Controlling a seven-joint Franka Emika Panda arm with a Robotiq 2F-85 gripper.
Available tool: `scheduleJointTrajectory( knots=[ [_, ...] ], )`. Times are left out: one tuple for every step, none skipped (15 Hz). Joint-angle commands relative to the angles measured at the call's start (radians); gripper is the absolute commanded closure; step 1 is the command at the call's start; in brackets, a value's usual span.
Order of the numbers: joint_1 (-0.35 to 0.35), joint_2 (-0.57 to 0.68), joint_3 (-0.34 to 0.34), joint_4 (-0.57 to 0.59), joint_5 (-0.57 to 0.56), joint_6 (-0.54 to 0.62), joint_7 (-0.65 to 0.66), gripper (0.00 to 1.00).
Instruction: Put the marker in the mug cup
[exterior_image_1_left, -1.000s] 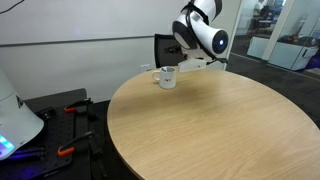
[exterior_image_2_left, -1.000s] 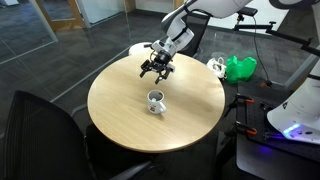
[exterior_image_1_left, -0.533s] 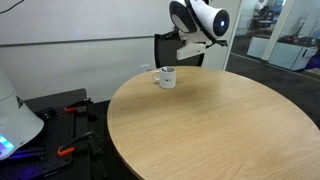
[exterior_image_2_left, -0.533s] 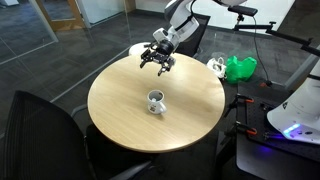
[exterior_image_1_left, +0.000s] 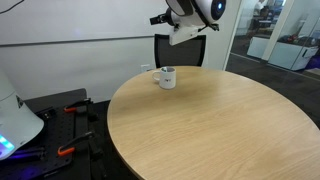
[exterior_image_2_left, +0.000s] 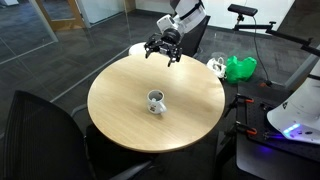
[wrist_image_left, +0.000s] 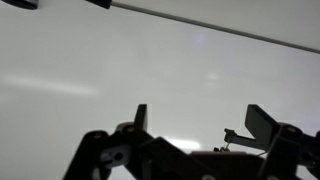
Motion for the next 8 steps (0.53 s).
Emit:
scheduleJointTrajectory(
  knots=[
    [0.005,-0.059,-0.018,-0.048,-0.021,-0.113,-0.035,0.0],
    [0.018,-0.014,-0.025,-0.008,-0.002,-0.071,-0.001,0.0],
    [0.018,-0.02,-0.026,-0.011,-0.005,-0.093,-0.001,0.0],
    [0.018,-0.023,-0.027,-0.013,-0.007,-0.099,-0.001,0.0],
    [0.018,-0.025,-0.027,-0.015,-0.007,-0.1,-0.001,0.0],
    [0.018,-0.026,-0.027,-0.017,-0.007,-0.101,-0.001,0.0],
    [0.019,-0.026,-0.027,-0.018,-0.007,-0.101,-0.001,0.0],
    [0.019,-0.026,-0.027,-0.02,-0.007,-0.101,-0.002,0.0]
  ],
)
